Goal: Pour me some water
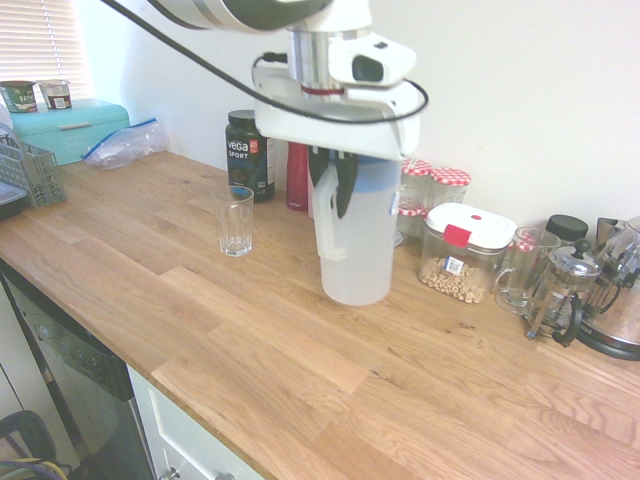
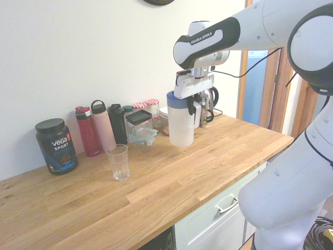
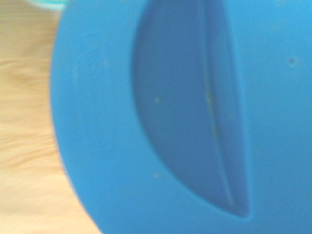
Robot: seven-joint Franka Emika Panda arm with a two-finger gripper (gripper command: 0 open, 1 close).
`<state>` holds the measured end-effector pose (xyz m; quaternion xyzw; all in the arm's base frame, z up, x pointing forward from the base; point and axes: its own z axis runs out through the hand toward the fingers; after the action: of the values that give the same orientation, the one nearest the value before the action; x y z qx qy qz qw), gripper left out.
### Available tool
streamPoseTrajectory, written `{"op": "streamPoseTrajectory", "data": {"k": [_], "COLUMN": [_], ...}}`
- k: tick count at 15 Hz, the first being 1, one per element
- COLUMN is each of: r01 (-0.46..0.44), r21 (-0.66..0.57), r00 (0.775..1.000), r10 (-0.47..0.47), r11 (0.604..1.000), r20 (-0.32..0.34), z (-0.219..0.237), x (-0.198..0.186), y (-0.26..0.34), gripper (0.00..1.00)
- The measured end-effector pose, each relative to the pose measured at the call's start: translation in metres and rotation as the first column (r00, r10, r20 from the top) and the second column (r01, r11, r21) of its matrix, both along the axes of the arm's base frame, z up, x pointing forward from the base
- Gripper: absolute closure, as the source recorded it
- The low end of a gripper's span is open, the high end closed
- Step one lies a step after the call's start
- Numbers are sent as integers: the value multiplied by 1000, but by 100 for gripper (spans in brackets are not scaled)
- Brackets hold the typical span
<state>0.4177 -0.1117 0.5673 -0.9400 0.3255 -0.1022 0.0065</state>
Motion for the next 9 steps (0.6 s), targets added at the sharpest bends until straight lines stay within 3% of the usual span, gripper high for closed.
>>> {"op": "streamPoseTrajectory", "data": {"k": [2,4,7,9], "r01": [-118,-234,-402,-492], "r21": [-37,-65,-102,-133], "r00": [993,972,915,866], "r10": [118,233,395,470], "r11": [992,970,910,860], "r20": [0,-17,-86,-169], "z": [9,7,-8,-18], "x": [3,10,23,38], "y": [35,75,125,146], "gripper": [100,100,100,100]}}
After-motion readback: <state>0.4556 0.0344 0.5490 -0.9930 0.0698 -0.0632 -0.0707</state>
